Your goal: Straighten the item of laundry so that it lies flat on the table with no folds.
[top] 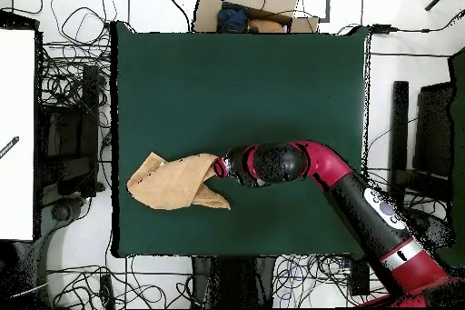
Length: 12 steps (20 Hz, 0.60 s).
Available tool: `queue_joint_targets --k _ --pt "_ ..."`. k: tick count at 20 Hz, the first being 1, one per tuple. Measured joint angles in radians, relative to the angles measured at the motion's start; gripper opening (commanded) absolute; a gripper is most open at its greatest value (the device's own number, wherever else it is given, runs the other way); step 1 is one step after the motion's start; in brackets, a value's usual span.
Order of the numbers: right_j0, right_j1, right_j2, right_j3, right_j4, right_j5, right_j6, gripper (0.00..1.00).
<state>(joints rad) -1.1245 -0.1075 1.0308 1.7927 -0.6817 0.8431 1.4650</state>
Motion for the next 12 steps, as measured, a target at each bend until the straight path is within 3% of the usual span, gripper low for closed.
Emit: queue_joint_targets --k 12 --pt "0.009 -0.018 0.001 0.008 0.004 0.000 0.000 0.00"
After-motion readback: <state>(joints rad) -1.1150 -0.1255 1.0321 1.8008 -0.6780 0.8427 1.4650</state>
